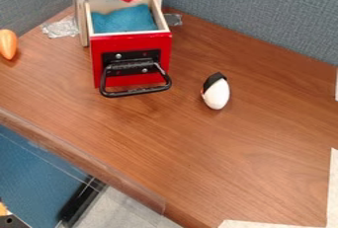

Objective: Put the red object in the drawer

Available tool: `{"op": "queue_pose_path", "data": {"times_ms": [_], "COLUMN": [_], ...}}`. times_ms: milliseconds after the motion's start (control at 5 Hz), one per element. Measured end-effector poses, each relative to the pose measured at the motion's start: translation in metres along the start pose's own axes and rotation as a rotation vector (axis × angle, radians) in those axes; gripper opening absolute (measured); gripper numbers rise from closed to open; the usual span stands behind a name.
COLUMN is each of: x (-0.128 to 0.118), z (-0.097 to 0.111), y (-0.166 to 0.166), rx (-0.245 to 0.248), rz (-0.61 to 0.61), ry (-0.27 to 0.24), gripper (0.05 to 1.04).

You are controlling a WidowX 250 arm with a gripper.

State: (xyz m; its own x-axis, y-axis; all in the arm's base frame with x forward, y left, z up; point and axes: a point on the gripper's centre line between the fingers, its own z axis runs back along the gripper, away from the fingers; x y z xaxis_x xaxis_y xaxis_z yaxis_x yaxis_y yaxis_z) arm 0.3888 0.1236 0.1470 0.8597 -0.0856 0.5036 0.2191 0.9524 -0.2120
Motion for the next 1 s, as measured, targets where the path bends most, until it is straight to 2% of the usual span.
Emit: {"op": "queue_pose_path", "data": {"times_ms": [400, 800, 1000], "x": [0.0, -0.015, -0.015], "z": [-0.011, -0.026, -0.016], "y": [0.006, -0.001, -0.009], "rx": [0.015, -0.02, -0.033], "rz": [0.008, 0.015, 0.0], "ry": [-0.001, 0.025, 0.014], "gripper": [0.808, 0.808, 0.86]}}
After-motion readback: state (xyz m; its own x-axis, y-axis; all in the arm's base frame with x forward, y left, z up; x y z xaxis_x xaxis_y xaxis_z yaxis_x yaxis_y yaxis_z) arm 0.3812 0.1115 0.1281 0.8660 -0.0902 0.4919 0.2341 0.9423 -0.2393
